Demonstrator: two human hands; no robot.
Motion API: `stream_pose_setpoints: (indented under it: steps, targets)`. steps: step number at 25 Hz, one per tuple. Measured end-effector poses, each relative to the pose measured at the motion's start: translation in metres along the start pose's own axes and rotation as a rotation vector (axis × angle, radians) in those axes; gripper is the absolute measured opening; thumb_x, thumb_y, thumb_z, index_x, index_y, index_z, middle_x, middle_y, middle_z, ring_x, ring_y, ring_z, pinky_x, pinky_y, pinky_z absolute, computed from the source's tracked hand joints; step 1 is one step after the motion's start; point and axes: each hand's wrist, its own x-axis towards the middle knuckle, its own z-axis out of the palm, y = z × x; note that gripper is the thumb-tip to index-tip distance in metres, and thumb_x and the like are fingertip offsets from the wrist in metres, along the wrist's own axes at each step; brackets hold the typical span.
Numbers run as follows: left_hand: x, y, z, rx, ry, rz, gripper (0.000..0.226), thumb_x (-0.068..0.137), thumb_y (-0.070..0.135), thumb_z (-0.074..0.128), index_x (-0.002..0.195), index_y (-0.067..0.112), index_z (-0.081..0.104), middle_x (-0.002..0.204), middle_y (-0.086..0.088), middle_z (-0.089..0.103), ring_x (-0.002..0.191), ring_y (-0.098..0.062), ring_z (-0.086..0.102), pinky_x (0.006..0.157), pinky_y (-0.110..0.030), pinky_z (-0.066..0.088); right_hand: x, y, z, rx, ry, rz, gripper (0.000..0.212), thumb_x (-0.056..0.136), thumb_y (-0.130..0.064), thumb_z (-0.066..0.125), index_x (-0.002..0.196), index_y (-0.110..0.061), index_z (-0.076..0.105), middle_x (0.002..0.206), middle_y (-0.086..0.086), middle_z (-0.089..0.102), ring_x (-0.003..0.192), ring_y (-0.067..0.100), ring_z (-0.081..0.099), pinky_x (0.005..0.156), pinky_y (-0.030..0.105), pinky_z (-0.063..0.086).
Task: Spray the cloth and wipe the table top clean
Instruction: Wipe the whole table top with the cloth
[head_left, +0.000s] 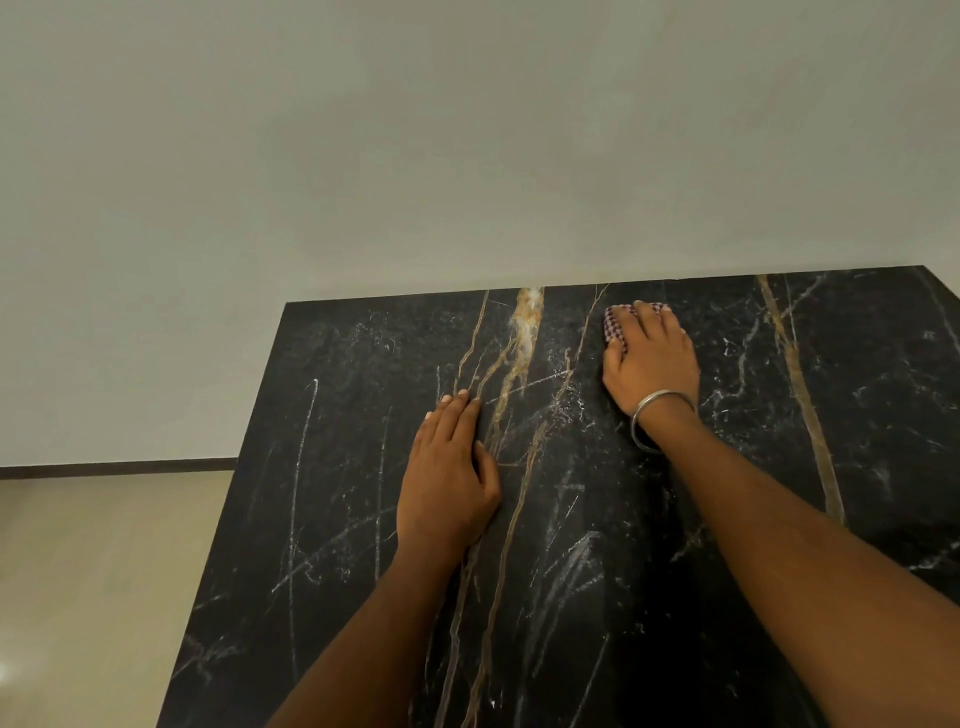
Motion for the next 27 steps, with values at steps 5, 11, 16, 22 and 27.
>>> stream_pose_setpoints:
  steps: [5,11,16,22,27]
  targets:
    - [0.002,0.001,0.002,0.013,0.013,-0.004,0.054,0.095,0.024,0.042,0.148,0.019,0.034,0.155,0.004,0.031,0.145,-0.008,0.02,0.122,-0.032,0.014,0.009,-0.016,0.004,-0.011,0.009,0.054,0.051,0.096,-0.033,0.032,0.146,-0.021,0.032,0.155,0.005,0.028,0.144,0.031,0.016,0.117,0.048,0.019]
    - [0.001,0.0,0.0,-0.01,-0.001,-0.003,0.054,0.096,0.025,0.041,0.149,0.021,0.032,0.156,0.006,0.028,0.145,-0.006,0.018,0.122,-0.03,0.012,0.019,-0.05,0.012,0.02,-0.051,-0.108,0.052,0.097,-0.035,0.03,0.148,-0.023,0.029,0.156,0.002,0.025,0.145,0.026,0.014,0.118,0.045,0.018]
    - [0.002,-0.001,0.0,-0.027,-0.007,-0.006,0.054,0.096,0.026,0.041,0.149,0.021,0.031,0.157,0.007,0.027,0.145,-0.005,0.017,0.122,-0.03,0.012,0.038,-0.015,0.008,-0.007,-0.014,-0.035,0.052,0.097,-0.035,0.031,0.147,-0.021,0.029,0.156,0.004,0.026,0.145,0.028,0.016,0.117,0.046,0.02]
    - [0.002,0.001,0.001,-0.019,0.011,-0.012,0.055,0.096,0.027,0.041,0.149,0.02,0.032,0.157,0.006,0.027,0.146,-0.006,0.016,0.121,-0.029,0.01,0.044,-0.059,0.019,0.013,-0.007,-0.036,0.052,0.096,-0.033,0.031,0.147,-0.021,0.031,0.155,0.005,0.028,0.145,0.03,0.016,0.117,0.047,0.018]
    - [0.001,-0.001,0.0,-0.02,0.002,-0.01,0.055,0.096,0.028,0.04,0.15,0.023,0.03,0.157,0.009,0.025,0.146,-0.003,0.013,0.121,-0.027,0.008,0.05,-0.061,0.021,0.008,-0.027,-0.167,0.051,0.097,-0.034,0.029,0.147,-0.022,0.03,0.154,0.003,0.029,0.144,0.027,0.018,0.117,0.046,0.021]
